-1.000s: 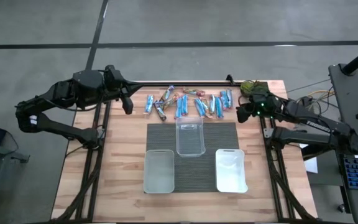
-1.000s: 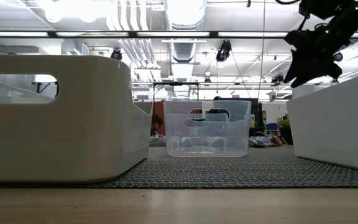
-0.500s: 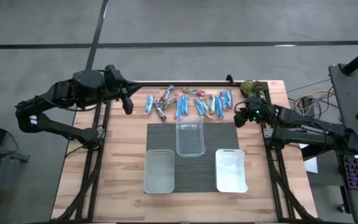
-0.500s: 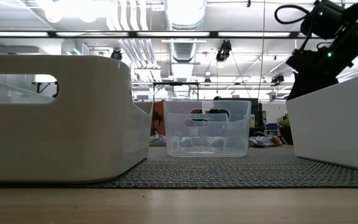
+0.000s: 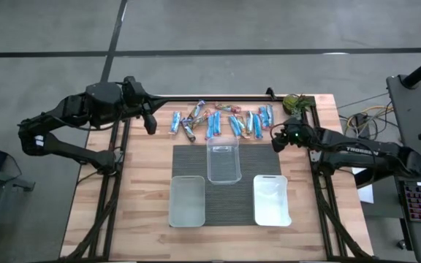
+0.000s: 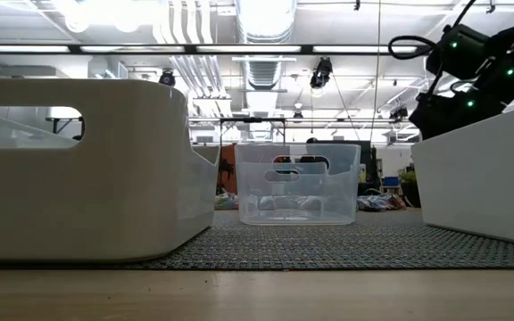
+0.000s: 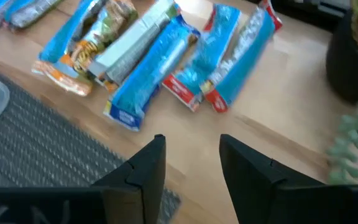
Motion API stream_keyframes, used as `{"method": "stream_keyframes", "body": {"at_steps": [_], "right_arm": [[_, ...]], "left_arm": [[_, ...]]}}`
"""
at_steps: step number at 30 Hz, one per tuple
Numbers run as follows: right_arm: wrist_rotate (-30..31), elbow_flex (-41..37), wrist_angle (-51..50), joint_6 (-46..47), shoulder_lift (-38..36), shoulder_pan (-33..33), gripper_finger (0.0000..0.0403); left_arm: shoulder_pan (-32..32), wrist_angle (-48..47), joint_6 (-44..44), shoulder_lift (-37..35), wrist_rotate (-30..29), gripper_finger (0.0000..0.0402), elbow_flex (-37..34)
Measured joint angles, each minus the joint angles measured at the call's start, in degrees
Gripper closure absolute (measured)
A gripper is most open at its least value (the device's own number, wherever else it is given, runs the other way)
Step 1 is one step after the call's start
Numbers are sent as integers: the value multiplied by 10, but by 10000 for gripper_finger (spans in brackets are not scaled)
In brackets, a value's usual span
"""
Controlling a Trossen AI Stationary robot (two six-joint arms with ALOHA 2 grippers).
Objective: Pick and place Granola Bars by type
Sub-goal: Put the red granola bar into the gray bin
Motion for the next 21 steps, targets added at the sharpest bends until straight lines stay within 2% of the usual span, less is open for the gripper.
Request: {"method": "stream_keyframes", "body": {"at_steps": [6, 9, 17, 21], "right_arm": [[2, -24, 105, -2, 34, 0, 266], [3, -29, 119, -3, 53, 0, 267], [90, -30, 136, -17, 113, -2, 269], [102, -30, 165, -24, 142, -3, 266]], "left_arm": [[0, 0, 4, 0, 0, 401, 0], [0, 0, 7, 0, 0, 401, 0], [0, 0, 19, 0, 0, 401, 0], [0, 0, 20, 0, 0, 401, 0]]}}
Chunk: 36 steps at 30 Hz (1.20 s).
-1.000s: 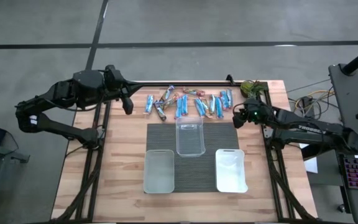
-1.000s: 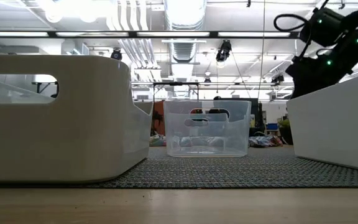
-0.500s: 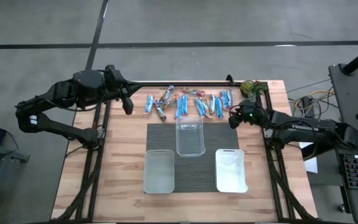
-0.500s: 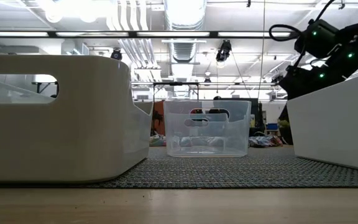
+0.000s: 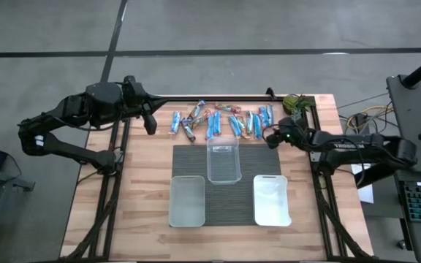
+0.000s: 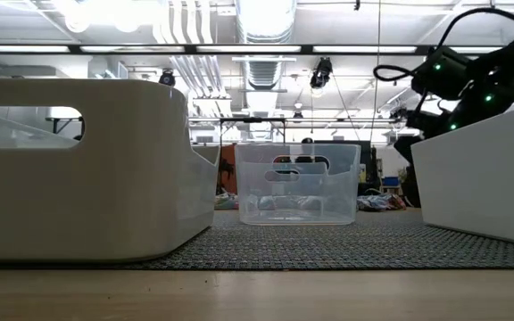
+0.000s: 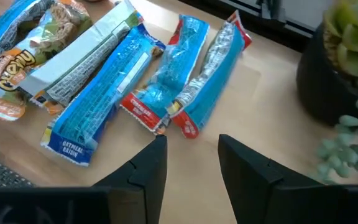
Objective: Pick and place Granola Bars by type
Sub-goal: Put the red granola bar into the gray bin
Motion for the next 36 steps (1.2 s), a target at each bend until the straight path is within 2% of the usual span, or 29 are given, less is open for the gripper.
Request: {"method": "stream_keyframes", "body": {"at_steps": [8, 13, 27, 36], "right_arm": [[0, -1, 90, -11, 82, -19, 270], [-1, -1, 126, -18, 119, -21, 260], [-1, 0, 136, -17, 132, -21, 200], [4, 0, 146, -21, 165, -21, 193]], "left_arm": [[0, 0, 0, 0, -2, 401, 0], [0, 0, 3, 0, -23, 401, 0], [0, 0, 5, 0, -30, 401, 0], [0, 0, 20, -2, -44, 401, 0]]}}
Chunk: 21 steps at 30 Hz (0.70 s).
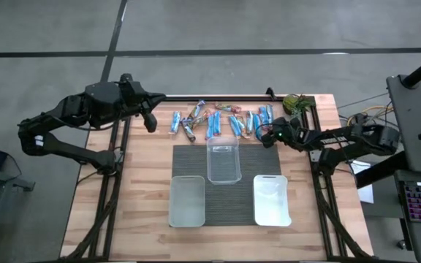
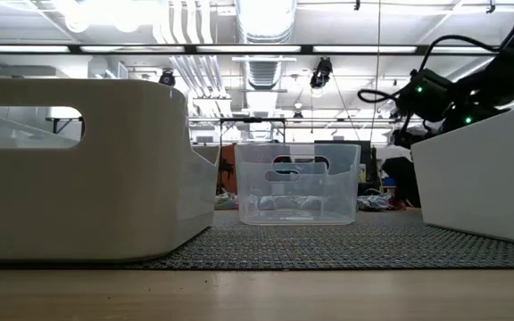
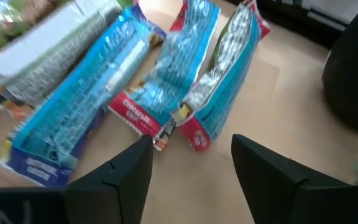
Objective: Pick and place Granola Bars by type
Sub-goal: Put the red granola bar into the gray bin
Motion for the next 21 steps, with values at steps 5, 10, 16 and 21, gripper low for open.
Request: {"method": "stream_keyframes", "body": {"at_steps": [5, 10, 16, 21], "right_arm": [[1, 0, 49, 1, 46, 0, 193], [7, 1, 76, 5, 78, 0, 193], [22, 2, 90, -1, 85, -1, 195], [24, 3, 90, -2, 86, -4, 201]], "left_arm": [[0, 0, 2, 0, -1, 401, 0], [0, 0, 2, 0, -1, 401, 0], [0, 0, 3, 0, -1, 401, 0], [0, 0, 3, 0, -1, 401, 0]]}}
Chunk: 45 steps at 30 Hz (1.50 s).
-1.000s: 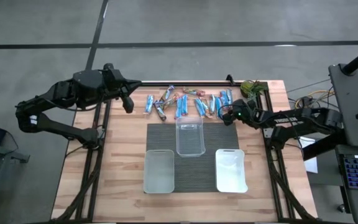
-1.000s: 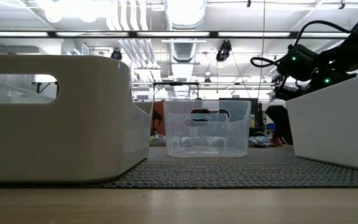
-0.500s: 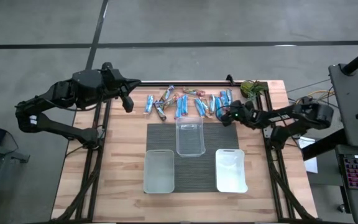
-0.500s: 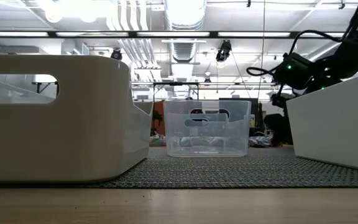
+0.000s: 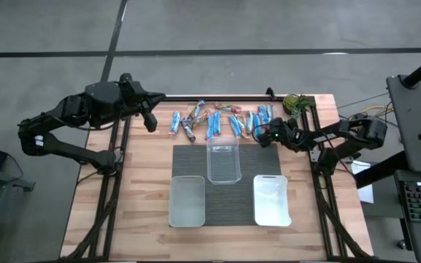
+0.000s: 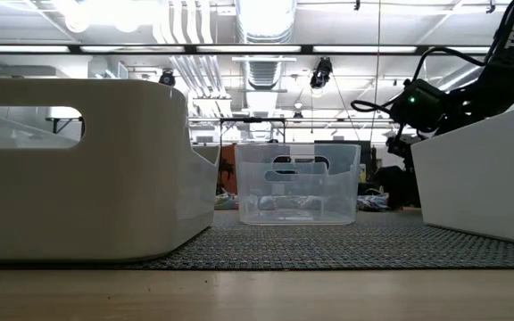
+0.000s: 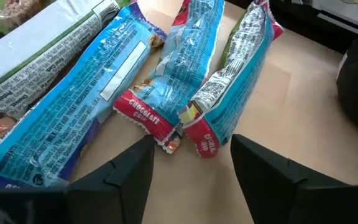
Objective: Pick and place Granola Bars by type
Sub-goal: Put the red granola bar into the gray bin
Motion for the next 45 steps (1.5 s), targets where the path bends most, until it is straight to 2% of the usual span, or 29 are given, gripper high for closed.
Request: {"method": "stream_keyframes", "body": {"at_steps": [8, 31, 35, 42, 45], "right_arm": [[3, 0, 10, -29, 3, -15, 208], [28, 1, 48, -28, 40, -22, 216], [28, 1, 49, -28, 40, -22, 248], [33, -1, 47, -29, 41, -24, 343], [34, -1, 47, -27, 41, -23, 371]], "left_arm": [[0, 0, 0, 0, 0, 401, 0], [0, 2, 0, 1, 0, 401, 0], [0, 2, 0, 1, 0, 401, 0], [0, 3, 0, 1, 0, 401, 0], [0, 4, 0, 1, 0, 401, 0]]}}
